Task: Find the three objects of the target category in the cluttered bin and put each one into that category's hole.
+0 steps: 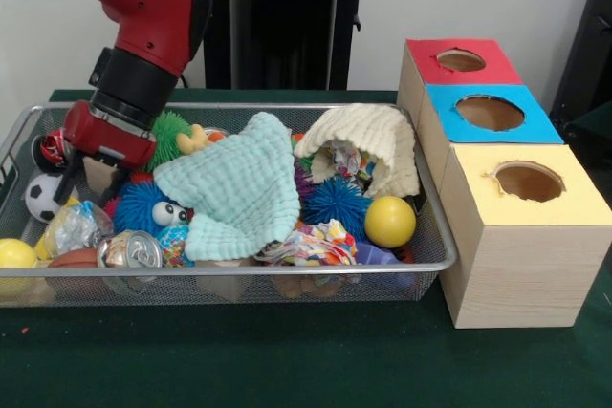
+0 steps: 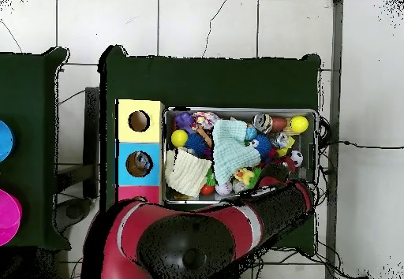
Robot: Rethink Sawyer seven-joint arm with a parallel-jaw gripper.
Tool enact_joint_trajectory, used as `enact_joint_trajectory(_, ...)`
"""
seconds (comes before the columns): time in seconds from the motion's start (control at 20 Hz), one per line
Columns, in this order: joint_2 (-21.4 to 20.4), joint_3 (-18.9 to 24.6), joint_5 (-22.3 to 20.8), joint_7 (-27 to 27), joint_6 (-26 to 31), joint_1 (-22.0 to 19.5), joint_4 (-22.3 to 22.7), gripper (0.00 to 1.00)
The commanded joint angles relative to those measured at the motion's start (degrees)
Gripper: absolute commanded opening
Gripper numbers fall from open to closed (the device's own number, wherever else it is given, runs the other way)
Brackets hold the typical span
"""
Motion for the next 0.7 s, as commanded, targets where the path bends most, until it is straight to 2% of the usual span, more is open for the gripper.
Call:
enact_joint_trajectory(0.05,4.6,3.2,1.0,-3.5,-3.9,-0.1,-9.8,1.00)
enact_joint_trajectory(0.15,5.0,3.4,0.6,-3.2,-4.0,-0.1,-10.7,1.00)
enact_joint_trajectory(0.3,6.1,1.8,3.2,-5.6,-7.1,0.5,-10.9,1.00)
enact_joint_trajectory(0.5,7.6,0.1,3.6,-7.1,-5.9,1.6,-12.9,1.00)
enact_joint_trajectory(0.7,8.5,-1.6,5.6,-7.1,-6.4,1.7,-12.8,1.00)
